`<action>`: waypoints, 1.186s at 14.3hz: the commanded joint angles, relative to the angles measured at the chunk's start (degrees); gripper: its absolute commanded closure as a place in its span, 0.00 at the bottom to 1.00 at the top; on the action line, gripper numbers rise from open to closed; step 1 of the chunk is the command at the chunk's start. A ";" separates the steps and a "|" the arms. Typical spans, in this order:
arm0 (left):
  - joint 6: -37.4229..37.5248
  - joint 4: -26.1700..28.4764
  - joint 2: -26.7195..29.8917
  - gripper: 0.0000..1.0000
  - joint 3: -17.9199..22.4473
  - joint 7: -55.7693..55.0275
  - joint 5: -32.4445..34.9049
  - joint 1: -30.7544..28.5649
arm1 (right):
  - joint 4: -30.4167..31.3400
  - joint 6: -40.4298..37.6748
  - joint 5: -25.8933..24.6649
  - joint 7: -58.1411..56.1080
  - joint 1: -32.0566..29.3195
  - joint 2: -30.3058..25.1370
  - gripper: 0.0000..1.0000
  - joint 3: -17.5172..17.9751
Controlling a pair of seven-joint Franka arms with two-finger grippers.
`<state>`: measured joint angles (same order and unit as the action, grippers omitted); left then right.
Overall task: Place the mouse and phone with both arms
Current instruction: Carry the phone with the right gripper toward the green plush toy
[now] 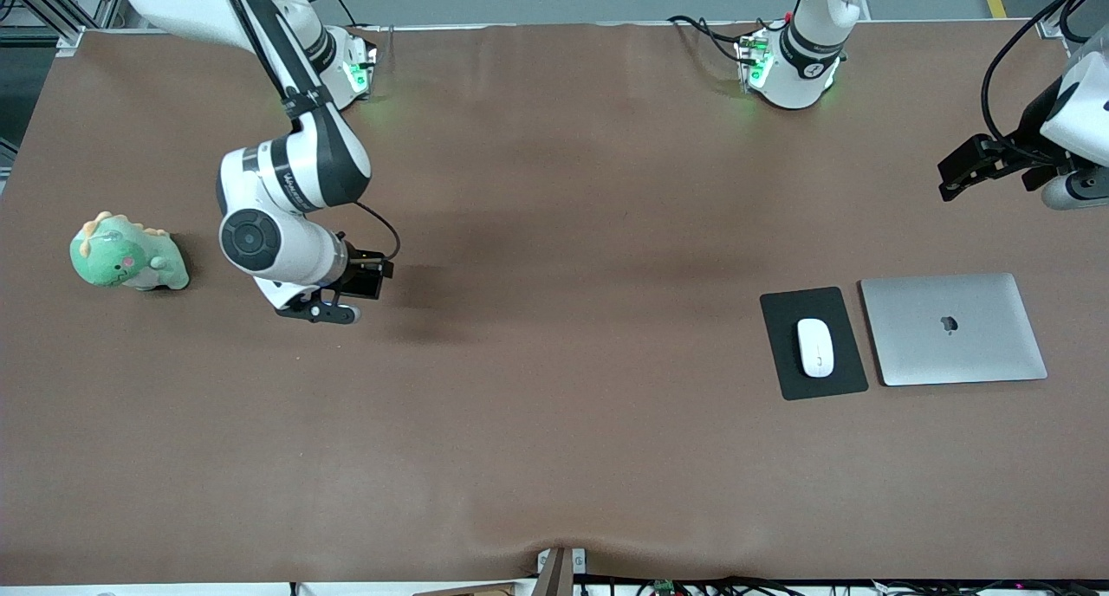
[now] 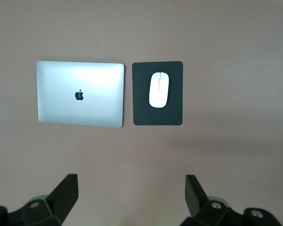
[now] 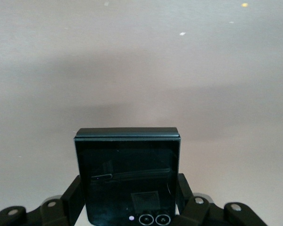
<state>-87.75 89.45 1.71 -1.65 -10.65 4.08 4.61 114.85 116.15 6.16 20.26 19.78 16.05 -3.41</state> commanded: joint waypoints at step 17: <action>-0.32 0.81 1.27 0.00 -0.55 0.37 -1.27 -0.39 | 22.79 25.26 -5.99 -31.07 -26.28 -2.44 1.00 0.86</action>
<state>-87.82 89.44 1.71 -1.77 -10.65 4.08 4.68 136.94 138.96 0.99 -8.38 -4.28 11.93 -3.58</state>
